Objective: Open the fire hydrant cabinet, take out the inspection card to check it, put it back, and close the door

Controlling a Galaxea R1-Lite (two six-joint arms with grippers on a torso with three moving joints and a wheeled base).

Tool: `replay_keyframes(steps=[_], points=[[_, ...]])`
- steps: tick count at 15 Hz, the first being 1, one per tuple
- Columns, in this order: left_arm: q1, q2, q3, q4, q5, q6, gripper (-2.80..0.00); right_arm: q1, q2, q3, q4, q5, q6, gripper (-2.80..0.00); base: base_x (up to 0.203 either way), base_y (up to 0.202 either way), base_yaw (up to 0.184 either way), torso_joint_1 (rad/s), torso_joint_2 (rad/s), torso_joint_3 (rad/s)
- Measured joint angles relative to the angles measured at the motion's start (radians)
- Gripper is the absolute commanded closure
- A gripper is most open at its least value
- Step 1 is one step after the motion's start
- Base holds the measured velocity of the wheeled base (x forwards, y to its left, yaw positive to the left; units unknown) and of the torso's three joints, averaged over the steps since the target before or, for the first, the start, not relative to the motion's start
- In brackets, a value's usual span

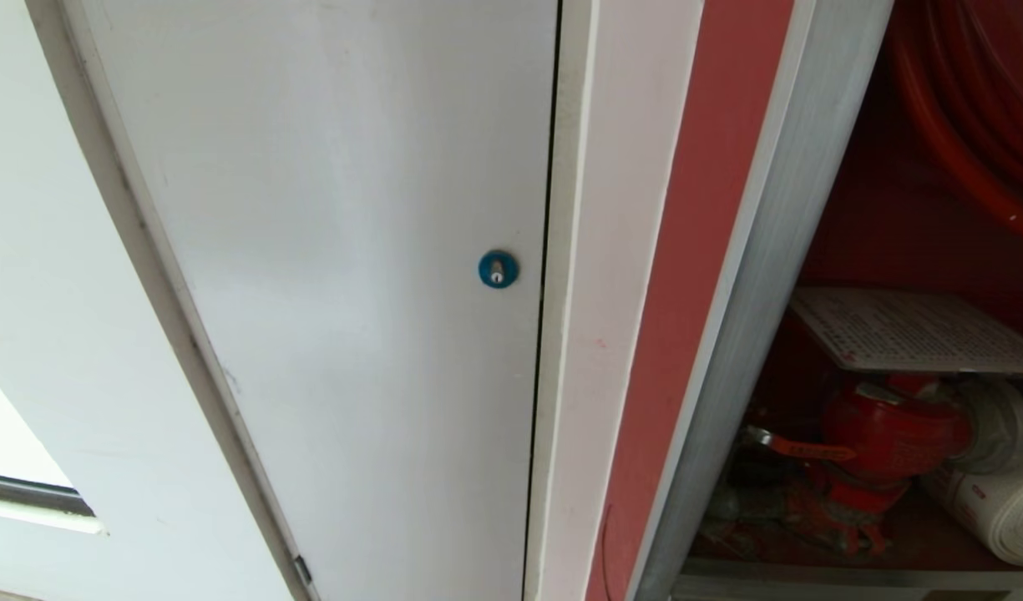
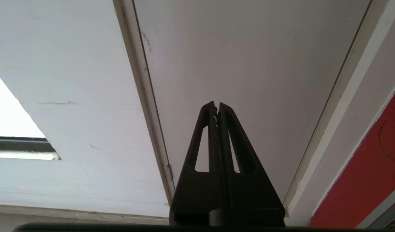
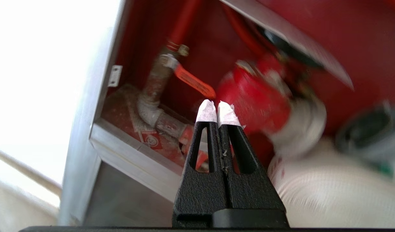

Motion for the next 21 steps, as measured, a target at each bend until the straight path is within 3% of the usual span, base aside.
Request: replay_keyframes(steps=[4, 7, 10, 13, 16, 18, 21], points=[[0.000, 0.000, 0.000, 0.000, 0.000, 0.000, 0.00, 0.000, 0.196, -0.111, 0.019, 0.034, -0.192, 0.00, 0.000, 0.000, 0.000, 0.000, 0.00, 0.000], [0.000, 0.000, 0.000, 0.000, 0.000, 0.000, 0.00, 0.003, 0.339, -0.267, 0.151, 0.023, -0.391, 0.00, 0.000, 0.000, 0.000, 0.000, 0.00, 0.000], [0.000, 0.000, 0.000, 0.000, 0.000, 0.000, 0.00, 0.008, 0.442, -0.371, 0.295, -0.052, -0.629, 0.00, 0.000, 0.000, 0.000, 0.000, 0.00, 0.000], [0.000, 0.000, 0.000, 0.000, 0.000, 0.000, 0.00, 0.052, 0.509, -0.397, 0.292, -0.138, -0.824, 0.00, 0.000, 0.000, 0.000, 0.000, 0.00, 0.000], [0.000, 0.000, 0.000, 0.000, 0.000, 0.000, 0.00, 0.215, 0.586, -0.403, 0.196, -0.250, -0.848, 0.00, 0.000, 0.000, 0.000, 0.000, 0.00, 0.000], [0.000, 0.000, 0.000, 0.000, 0.000, 0.000, 0.00, 0.333, 0.660, -0.395, 0.042, -0.329, -0.844, 0.00, 0.000, 0.000, 0.000, 0.000, 0.00, 0.000], [0.000, 0.000, 0.000, 0.000, 0.000, 0.000, 0.00, 0.433, 0.737, -0.385, -0.071, -0.443, -0.841, 0.00, 0.000, 0.000, 0.000, 0.000, 0.00, 0.000]])
